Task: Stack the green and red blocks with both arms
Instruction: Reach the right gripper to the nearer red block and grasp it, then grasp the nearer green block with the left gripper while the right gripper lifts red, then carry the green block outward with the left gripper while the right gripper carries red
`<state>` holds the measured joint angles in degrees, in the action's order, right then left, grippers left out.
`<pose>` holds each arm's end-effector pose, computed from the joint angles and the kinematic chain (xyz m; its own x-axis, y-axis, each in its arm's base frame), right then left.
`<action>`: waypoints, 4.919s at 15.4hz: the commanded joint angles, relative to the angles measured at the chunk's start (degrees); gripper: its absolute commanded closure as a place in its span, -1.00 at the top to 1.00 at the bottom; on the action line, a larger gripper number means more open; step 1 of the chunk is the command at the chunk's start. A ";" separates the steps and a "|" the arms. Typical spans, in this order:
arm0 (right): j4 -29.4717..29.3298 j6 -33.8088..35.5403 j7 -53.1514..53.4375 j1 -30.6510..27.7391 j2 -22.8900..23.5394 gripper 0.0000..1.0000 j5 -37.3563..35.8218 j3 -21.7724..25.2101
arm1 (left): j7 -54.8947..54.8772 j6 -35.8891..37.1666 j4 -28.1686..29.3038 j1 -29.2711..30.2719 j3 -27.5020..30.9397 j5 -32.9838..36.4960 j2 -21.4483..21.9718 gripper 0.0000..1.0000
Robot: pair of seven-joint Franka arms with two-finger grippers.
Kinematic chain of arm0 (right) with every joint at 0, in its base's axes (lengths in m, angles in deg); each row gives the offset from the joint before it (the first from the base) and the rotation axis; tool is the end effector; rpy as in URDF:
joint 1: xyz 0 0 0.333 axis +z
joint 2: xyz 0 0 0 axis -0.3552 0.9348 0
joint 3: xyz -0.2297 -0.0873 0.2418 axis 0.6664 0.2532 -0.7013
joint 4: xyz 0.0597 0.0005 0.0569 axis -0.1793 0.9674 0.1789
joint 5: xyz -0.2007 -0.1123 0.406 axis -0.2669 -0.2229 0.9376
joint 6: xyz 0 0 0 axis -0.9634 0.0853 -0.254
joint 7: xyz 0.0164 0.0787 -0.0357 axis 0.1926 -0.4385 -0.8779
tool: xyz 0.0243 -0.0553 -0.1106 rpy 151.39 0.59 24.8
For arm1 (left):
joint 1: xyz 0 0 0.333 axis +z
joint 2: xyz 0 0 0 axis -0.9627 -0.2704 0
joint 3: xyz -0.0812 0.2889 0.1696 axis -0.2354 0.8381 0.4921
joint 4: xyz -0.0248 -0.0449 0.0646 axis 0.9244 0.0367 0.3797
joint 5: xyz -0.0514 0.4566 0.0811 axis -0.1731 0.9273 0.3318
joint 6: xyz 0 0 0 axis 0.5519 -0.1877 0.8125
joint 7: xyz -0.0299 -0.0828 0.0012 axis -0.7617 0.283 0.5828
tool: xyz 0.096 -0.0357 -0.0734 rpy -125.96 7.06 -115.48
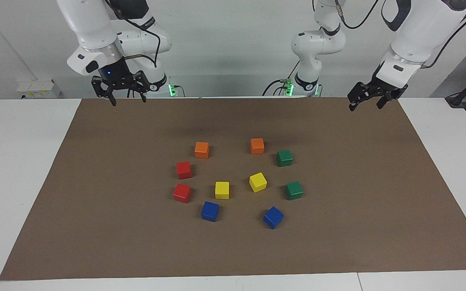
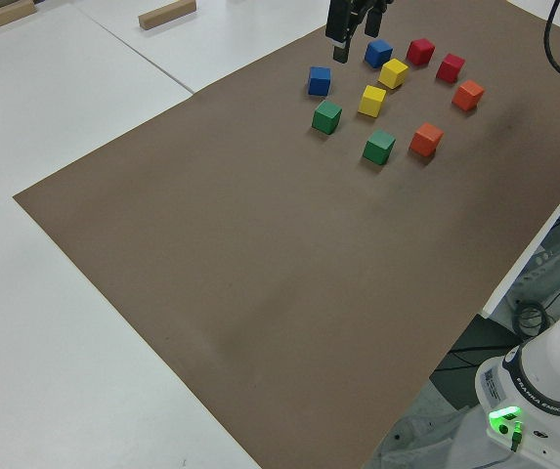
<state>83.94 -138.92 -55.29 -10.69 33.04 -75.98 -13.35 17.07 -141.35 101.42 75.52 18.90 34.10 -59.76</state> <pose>0.5567 0.0902 0.5782 0.9919 0.1249 0.0247 0.1258 -0.9913 -0.0380 0.6161 -0.0662 0.6357 0.9987 0.0282 -0.0416 0.0292 -0.9993 0.0216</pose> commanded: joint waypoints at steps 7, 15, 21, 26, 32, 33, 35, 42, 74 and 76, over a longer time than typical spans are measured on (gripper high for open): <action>2.80 -11.37 4.26 6.14 10.40 1.00 -0.06 0.13 | 0.65 -6.70 2.59 1.61 -0.50 0.65 -2.78 1.00; 2.72 -15.77 16.58 6.58 15.94 1.00 -0.06 0.13 | 4.76 -20.75 14.71 2.05 -0.59 0.48 -5.34 1.00; 2.80 -21.48 18.95 8.87 19.90 1.00 -0.06 0.13 | 17.86 -27.34 19.11 -7.51 -0.68 0.04 -5.51 1.00; 2.98 -25.26 16.06 9.04 22.19 1.00 -0.06 0.13 | 18.40 -31.12 21.91 -13.67 -0.68 0.04 -7.35 1.00; 4.21 -29.13 13.06 9.13 23.68 1.00 -0.06 0.13 | 17.96 -40.88 31.41 -16.06 -0.77 0.12 -7.01 1.00; 4.21 -29.57 13.24 9.13 24.12 1.00 -0.06 0.13 | 18.31 -41.76 32.03 -16.58 -0.77 0.12 -7.01 1.00; 4.21 -29.84 13.33 9.13 24.73 1.00 -0.06 0.13 | 19.62 -43.00 32.21 -16.85 -0.77 0.04 -7.53 1.00; 7.02 -33.88 13.24 9.22 25.70 1.00 -0.06 0.13 | 22.80 -46.08 32.21 -18.78 -0.77 -0.05 -10.78 1.00; 1.74 -21.49 -10.12 -11.50 20.70 -1.00 -0.06 0.66 | -14.38 -34.47 20.87 10.48 -0.42 0.65 -12.02 -1.00; 3.93 -22.01 -12.33 -12.83 19.82 -1.00 -0.06 0.66 | -13.77 -35.70 21.14 10.40 -0.42 0.56 -12.89 -1.00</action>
<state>85.09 -160.62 -65.30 -22.17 54.38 -76.04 -11.91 2.91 -174.63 121.83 86.20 18.79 34.28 -71.82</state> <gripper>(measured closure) 0.445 0.445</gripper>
